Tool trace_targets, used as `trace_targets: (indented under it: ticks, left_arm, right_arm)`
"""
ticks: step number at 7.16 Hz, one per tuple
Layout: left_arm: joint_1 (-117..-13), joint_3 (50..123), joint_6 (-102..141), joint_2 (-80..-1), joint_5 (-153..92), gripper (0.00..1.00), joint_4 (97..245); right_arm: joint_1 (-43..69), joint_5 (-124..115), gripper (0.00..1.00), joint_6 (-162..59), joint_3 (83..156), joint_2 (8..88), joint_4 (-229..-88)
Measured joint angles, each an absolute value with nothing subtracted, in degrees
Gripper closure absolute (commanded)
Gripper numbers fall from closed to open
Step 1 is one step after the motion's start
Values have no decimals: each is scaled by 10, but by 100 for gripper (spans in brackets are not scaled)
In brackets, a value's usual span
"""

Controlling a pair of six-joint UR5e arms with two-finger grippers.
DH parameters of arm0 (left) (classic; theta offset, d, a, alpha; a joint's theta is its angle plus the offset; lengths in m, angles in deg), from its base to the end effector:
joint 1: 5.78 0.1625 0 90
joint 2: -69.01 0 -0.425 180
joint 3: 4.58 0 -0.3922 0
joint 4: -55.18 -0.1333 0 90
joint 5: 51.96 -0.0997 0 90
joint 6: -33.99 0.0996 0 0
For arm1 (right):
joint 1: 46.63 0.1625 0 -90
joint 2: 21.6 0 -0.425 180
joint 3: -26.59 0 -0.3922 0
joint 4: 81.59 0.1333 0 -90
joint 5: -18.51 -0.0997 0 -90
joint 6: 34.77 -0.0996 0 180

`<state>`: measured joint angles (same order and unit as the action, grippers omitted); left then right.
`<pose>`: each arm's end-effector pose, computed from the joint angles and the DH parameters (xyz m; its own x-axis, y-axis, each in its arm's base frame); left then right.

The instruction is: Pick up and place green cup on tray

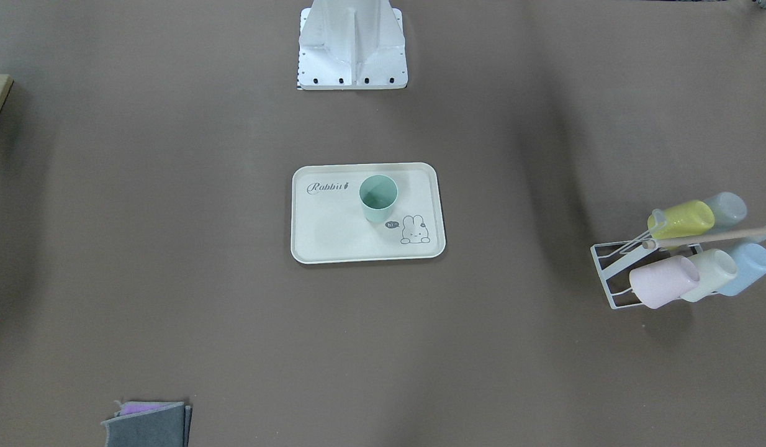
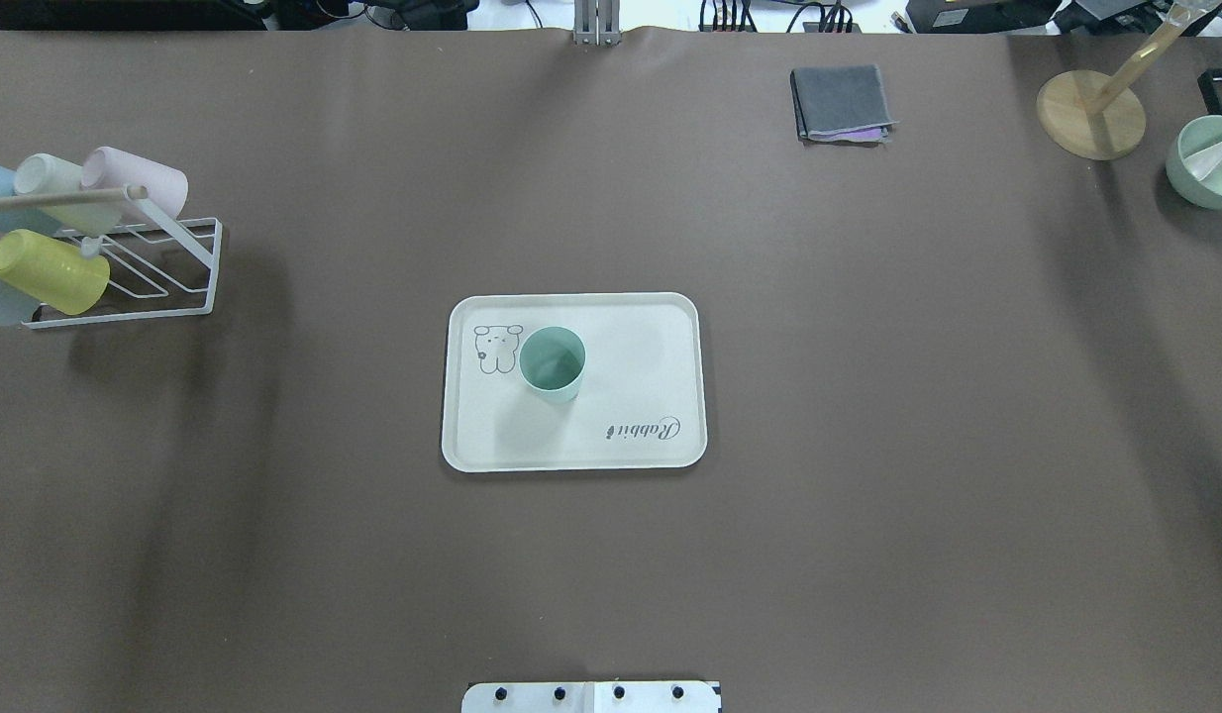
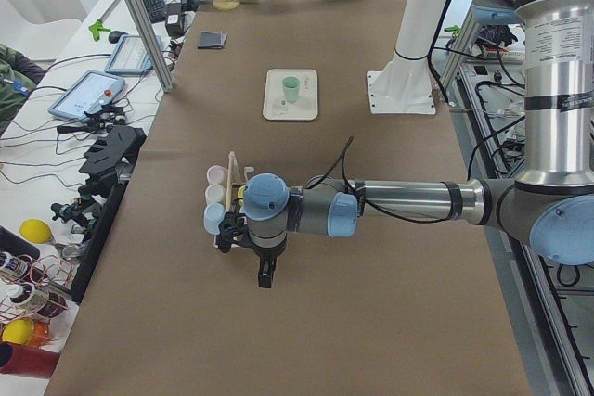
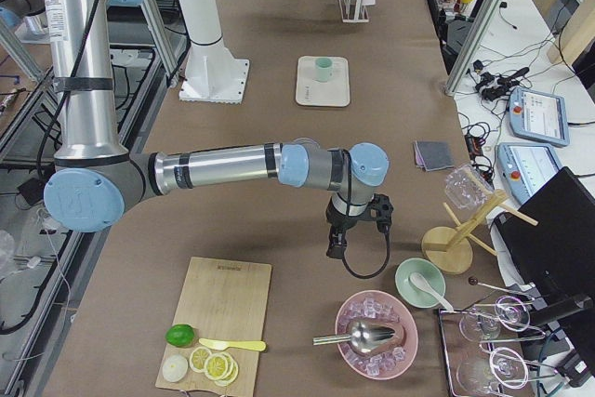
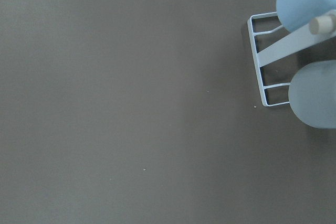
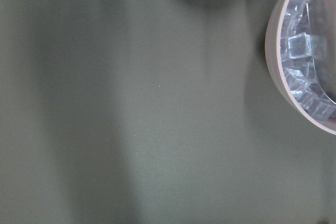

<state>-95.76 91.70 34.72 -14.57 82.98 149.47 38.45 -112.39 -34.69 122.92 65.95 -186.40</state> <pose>-0.0628 -0.4492 0.6489 0.7078 0.0641 -0.7035 -0.0094 0.9966 0.0813 0.0252 -0.5010 0.6126 0.7588 0.0023 0.6513 0.0863 0.9908 -0.1041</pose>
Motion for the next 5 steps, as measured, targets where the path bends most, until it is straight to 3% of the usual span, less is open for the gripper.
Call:
trace_targets:
  ticks: [5]
  left_arm:
    - [-954,904,349,-155,830,1,1495]
  right_arm:
    - [384,-1120,0,-347,1229,659,-1862]
